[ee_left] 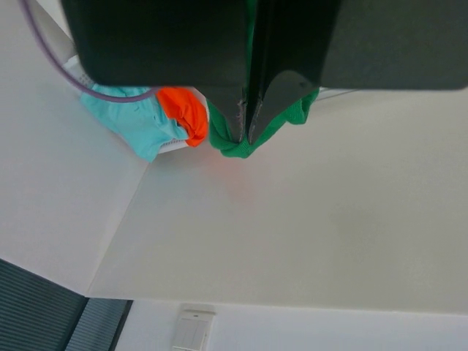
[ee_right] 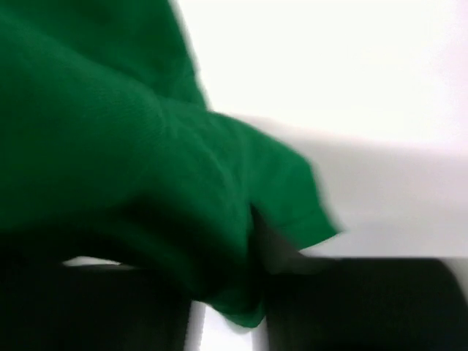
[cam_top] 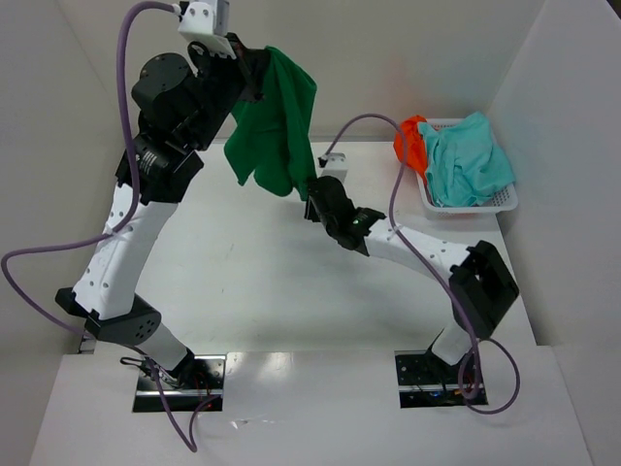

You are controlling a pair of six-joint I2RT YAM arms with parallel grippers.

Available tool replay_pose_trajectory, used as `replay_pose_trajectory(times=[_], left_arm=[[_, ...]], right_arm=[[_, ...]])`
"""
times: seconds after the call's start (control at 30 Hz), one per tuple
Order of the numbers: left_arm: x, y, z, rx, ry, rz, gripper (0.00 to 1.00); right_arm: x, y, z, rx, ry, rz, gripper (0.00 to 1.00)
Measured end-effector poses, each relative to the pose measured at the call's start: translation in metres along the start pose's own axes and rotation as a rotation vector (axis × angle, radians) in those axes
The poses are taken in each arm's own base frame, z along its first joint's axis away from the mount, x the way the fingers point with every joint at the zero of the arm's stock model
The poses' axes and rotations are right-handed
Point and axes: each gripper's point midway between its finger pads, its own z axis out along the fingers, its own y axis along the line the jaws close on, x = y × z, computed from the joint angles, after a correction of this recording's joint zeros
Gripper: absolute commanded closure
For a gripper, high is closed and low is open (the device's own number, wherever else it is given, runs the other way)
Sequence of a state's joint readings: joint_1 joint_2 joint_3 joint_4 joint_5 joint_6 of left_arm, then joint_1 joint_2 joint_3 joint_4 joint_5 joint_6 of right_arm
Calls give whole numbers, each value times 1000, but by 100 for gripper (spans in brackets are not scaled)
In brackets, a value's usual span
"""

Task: Fold and stack the t-shirts
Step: Flatten out the tshirt

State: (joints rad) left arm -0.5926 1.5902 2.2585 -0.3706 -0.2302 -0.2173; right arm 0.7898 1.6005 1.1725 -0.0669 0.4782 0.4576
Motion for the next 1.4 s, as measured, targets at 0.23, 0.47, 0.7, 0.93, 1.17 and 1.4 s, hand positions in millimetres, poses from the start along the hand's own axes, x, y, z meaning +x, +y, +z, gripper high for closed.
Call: replay_pose_trajectory(times=[0.23, 0.47, 0.7, 0.93, 1.17, 1.4], left_arm=[[-9, 5, -6, -27, -10, 7, 100], [20, 36, -21, -165, 48, 55, 100], [92, 63, -24, -257, 183, 90, 100], [202, 88, -39, -259, 418, 34, 97], [311, 91, -80, -196, 687, -55, 98], [377, 84, -98, -158, 853, -129, 46]], right_arm=[[-21, -5, 24, 113, -62, -18, 100], [-86, -60, -8, 191, -161, 63, 100], [-217, -111, -130, 180, -486, 151, 100], [-240, -98, -154, 99, -519, 92, 100], [-168, -99, -114, 77, -315, 3, 100], [-110, -99, -93, 38, -167, -38, 100]])
